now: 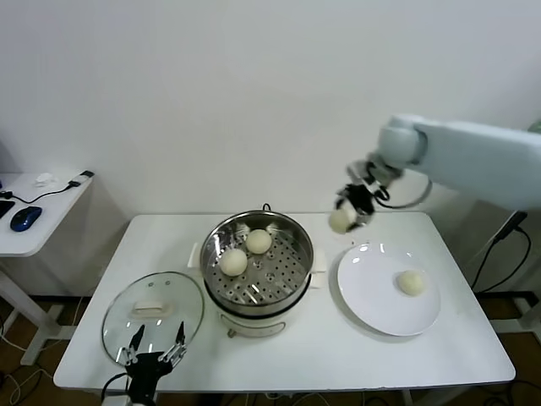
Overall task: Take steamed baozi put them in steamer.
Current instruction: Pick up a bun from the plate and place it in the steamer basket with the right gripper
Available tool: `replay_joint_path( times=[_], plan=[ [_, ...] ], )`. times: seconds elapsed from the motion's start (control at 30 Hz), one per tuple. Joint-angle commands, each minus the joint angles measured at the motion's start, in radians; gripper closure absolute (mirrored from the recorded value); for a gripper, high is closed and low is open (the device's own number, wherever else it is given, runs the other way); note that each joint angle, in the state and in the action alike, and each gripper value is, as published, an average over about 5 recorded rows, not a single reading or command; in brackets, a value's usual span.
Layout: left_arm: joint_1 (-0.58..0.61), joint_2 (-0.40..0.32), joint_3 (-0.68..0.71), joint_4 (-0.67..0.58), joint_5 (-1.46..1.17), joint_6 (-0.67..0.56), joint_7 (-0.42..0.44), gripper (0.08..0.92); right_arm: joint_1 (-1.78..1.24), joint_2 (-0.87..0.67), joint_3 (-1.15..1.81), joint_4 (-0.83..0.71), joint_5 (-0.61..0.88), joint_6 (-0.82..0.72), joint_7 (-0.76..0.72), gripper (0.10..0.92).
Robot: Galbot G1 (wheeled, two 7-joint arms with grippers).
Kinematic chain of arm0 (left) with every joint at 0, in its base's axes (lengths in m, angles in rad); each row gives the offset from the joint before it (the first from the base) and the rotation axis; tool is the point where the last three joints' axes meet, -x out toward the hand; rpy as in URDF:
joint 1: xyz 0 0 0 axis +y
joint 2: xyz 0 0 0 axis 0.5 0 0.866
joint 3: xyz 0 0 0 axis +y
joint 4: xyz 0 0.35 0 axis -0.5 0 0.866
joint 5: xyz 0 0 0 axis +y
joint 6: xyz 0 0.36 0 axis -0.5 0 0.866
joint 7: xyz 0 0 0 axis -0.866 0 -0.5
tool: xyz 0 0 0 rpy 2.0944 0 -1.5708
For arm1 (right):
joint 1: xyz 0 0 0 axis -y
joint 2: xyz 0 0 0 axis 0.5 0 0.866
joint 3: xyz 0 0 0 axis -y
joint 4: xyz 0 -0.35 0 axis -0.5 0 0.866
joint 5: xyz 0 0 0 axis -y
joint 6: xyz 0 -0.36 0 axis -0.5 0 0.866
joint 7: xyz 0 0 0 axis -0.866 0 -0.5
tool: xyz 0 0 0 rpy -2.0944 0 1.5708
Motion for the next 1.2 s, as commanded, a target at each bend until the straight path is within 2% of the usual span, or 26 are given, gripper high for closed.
replay_joint_path(
  times=[0.03, 0.23, 0.47, 0.6, 0.77, 0.97, 1.2],
  plan=[
    [-0.004, 0.001, 0.001, -0.001, 0.001, 0.002, 0.001, 0.177, 0.117, 0.243, 0.045, 0.271, -0.096, 0.314, -0.057, 0.397],
    [0.004, 0.003, 0.001, -0.002, 0.000, 0.000, -0.001, 0.177, -0.028, 0.298, 0.061, 0.274, -0.326, 0.423, 0.002, 0.397],
    [0.006, -0.001, 0.004, -0.001, 0.006, 0.000, -0.002, 0.177, -0.157, 0.338, 0.058, 0.213, -0.448, 0.436, 0.067, 0.397],
    [0.010, -0.003, 0.004, -0.001, 0.008, -0.002, -0.003, 0.177, -0.201, 0.349, 0.056, 0.184, -0.476, 0.434, 0.082, 0.397],
    [0.012, -0.003, 0.002, 0.000, 0.008, -0.005, -0.005, 0.177, -0.277, 0.379, 0.068, 0.061, -0.540, 0.462, 0.098, 0.397],
    [0.018, -0.005, 0.002, 0.005, 0.002, -0.014, -0.009, 0.177, -0.285, 0.391, 0.068, 0.034, -0.549, 0.474, 0.094, 0.397],
    [0.019, -0.004, 0.003, 0.009, 0.000, -0.019, -0.013, 0.177, -0.265, 0.394, 0.074, 0.012, -0.501, 0.499, 0.094, 0.338]
  ],
)
